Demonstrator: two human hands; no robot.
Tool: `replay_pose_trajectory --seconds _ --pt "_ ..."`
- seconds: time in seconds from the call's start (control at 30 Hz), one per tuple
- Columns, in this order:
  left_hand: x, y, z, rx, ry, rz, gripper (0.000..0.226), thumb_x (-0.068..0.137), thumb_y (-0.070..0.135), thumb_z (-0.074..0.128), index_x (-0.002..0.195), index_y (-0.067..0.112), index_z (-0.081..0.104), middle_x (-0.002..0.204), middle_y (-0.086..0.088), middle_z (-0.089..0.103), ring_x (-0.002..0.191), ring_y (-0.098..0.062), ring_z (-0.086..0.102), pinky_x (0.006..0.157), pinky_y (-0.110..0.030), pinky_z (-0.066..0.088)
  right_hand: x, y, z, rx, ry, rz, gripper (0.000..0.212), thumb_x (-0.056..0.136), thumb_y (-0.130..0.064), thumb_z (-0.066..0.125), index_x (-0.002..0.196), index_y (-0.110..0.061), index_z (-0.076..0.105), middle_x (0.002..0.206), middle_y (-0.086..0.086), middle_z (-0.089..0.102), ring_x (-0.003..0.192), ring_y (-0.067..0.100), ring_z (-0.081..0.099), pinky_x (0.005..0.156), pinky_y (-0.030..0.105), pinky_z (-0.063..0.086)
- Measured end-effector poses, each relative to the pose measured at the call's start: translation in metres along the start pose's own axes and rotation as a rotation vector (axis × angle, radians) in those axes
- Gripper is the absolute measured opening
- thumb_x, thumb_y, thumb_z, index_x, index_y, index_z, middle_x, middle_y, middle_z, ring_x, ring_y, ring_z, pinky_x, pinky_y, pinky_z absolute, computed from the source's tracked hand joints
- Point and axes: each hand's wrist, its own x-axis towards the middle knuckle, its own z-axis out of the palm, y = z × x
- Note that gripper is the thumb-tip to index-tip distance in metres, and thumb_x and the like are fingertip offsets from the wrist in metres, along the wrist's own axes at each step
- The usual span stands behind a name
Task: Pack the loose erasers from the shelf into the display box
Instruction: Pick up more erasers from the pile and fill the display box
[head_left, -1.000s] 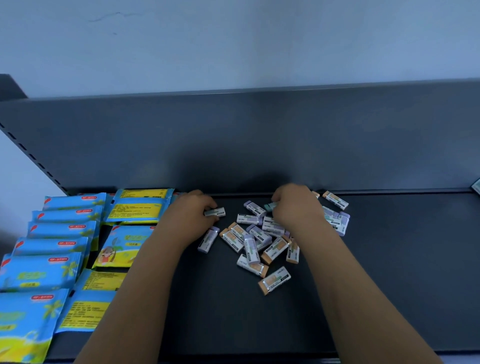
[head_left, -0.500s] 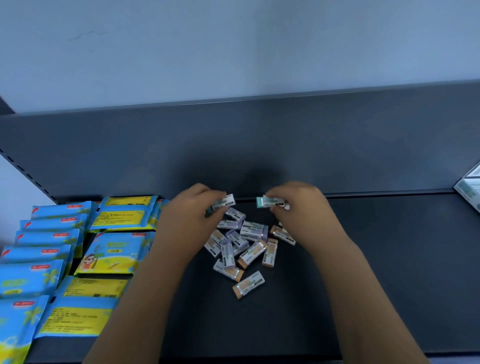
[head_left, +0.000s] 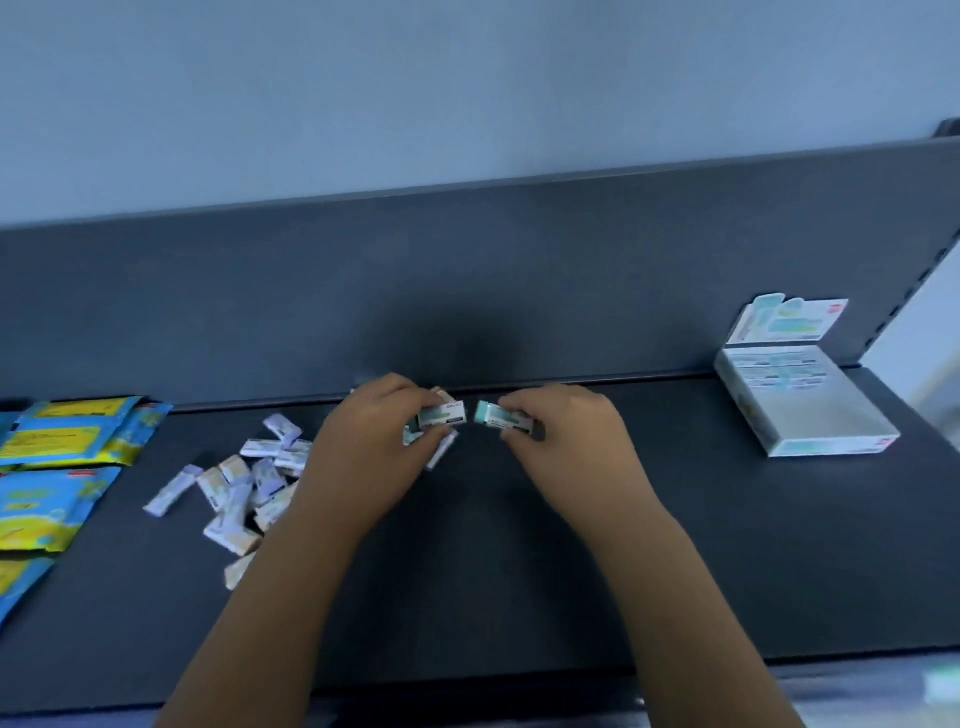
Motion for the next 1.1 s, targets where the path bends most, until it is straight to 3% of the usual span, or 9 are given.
replay_pose_trajectory --seconds 0.13,0.37,0.77,1.1 --pt "0.010 0.053 0.027 -0.016 0.011 -0.056 0.023 0.084 0.031 0.077 0.106 0.022 0.075 0.102 0.009 0.068 0.096 -0.014 0.063 0.083 -0.024 0.046 -0.014 0.040 -0.039 0.018 -0.066 -0.048 0.028 0.084 -0.019 0.072 0.111 -0.023 0.074 0.097 -0.007 0.070 0.093 0.017 0.060 0.083 0.033 0.050" --pt "0.028 0.123 0.048 -0.054 -0.086 -0.042 0.029 0.083 0.038 0.068 0.107 0.023 0.073 0.103 0.009 0.066 0.097 -0.015 0.063 0.086 -0.036 0.052 -0.019 0.093 -0.083 0.017 0.019 -0.018 0.030 0.080 -0.010 0.072 0.109 -0.019 0.075 0.102 -0.002 0.067 0.095 0.021 0.062 0.086 0.033 0.050" --pt "0.064 0.162 0.077 -0.105 -0.105 0.066 0.026 0.083 0.037 0.067 0.107 0.025 0.071 0.100 0.014 0.061 0.091 -0.011 0.060 0.077 -0.038 0.053 -0.013 0.130 -0.111 -0.066 0.128 0.033 0.028 0.080 -0.003 0.069 0.105 -0.015 0.074 0.098 0.003 0.063 0.091 0.027 0.059 0.080 0.038 0.051" --pt "0.084 0.216 0.116 -0.117 -0.094 0.023 0.022 0.087 0.032 0.072 0.108 0.027 0.072 0.100 0.017 0.059 0.087 -0.005 0.056 0.076 -0.031 0.051 -0.021 0.189 -0.144 -0.033 0.108 0.068 0.031 0.082 -0.005 0.069 0.111 -0.014 0.074 0.103 0.003 0.063 0.098 0.027 0.058 0.084 0.037 0.050"
